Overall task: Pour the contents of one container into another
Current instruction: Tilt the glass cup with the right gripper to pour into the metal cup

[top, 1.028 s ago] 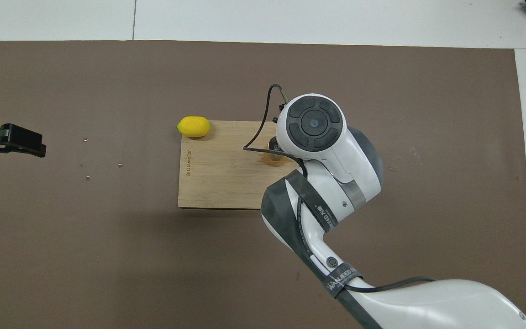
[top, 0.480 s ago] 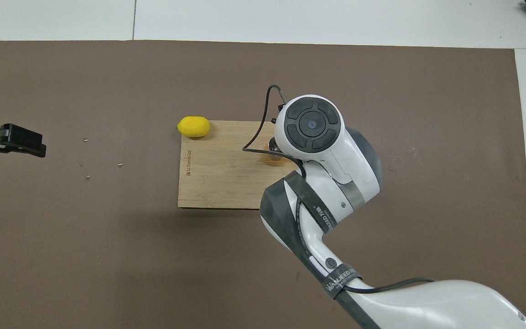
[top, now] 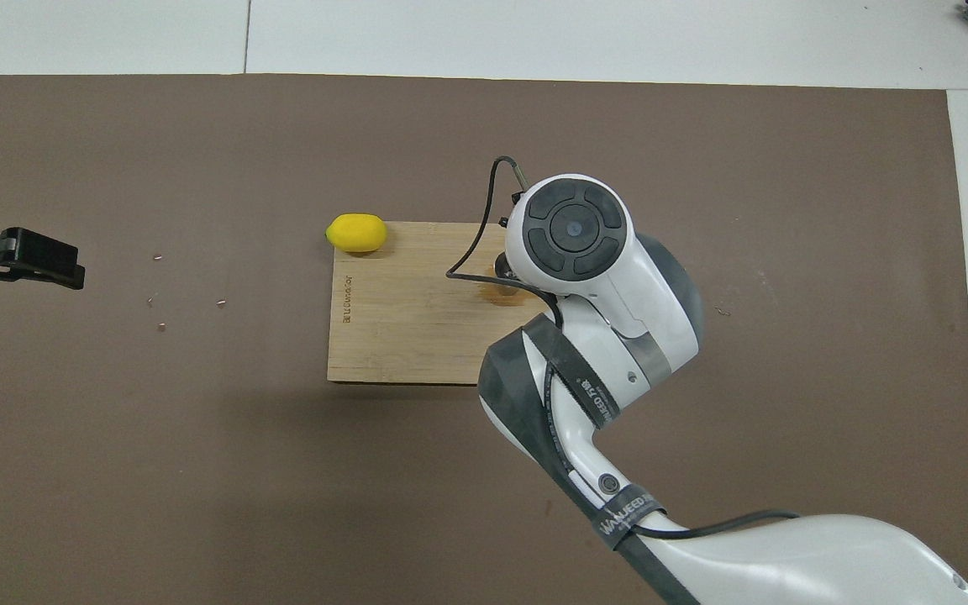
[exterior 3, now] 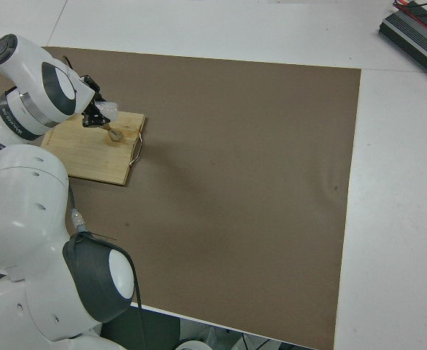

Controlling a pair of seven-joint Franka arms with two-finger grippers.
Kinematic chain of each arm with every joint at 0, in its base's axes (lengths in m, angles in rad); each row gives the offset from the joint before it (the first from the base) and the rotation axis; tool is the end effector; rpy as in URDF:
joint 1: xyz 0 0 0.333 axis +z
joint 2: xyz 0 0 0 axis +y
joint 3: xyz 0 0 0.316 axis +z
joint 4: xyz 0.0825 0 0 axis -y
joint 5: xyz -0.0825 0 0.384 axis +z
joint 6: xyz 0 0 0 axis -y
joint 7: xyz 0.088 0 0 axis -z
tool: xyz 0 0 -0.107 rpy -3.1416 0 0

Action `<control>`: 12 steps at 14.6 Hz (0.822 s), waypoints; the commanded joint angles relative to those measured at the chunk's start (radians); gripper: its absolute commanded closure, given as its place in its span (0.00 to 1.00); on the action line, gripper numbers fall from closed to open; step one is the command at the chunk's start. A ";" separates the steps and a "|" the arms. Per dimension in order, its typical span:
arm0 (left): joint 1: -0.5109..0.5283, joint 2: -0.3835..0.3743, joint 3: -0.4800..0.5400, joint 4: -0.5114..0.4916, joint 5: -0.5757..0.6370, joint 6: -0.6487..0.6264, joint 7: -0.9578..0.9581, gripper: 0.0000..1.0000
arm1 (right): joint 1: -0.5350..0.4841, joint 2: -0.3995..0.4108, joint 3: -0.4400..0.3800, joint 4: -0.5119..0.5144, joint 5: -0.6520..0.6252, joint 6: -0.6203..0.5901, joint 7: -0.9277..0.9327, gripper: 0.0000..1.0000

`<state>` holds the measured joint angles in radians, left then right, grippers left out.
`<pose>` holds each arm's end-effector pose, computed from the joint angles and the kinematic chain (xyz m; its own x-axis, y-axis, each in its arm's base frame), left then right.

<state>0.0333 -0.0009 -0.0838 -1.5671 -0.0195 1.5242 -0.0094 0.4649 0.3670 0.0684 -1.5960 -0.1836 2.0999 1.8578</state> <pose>0.5485 -0.0299 0.6228 0.9982 -0.0419 -0.0422 -0.0412 -0.9990 0.0190 0.5918 0.3327 0.4349 0.3066 -0.9464 0.1014 -0.9325 -0.3200 -0.1672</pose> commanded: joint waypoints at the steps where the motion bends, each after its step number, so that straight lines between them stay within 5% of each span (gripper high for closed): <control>1: 0.011 -0.027 -0.008 -0.030 0.010 0.004 0.003 0.00 | 0.000 0.018 0.004 0.033 -0.022 -0.027 0.031 0.93; 12: 0.011 -0.027 -0.008 -0.030 0.010 0.004 0.003 0.00 | -0.017 0.023 0.004 0.067 0.027 -0.052 0.027 0.93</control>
<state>0.0333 -0.0009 -0.0838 -1.5671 -0.0195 1.5242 -0.0094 0.4590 0.3709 0.0648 -1.5703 -0.1725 2.0716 1.8628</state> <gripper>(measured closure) 0.000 0.480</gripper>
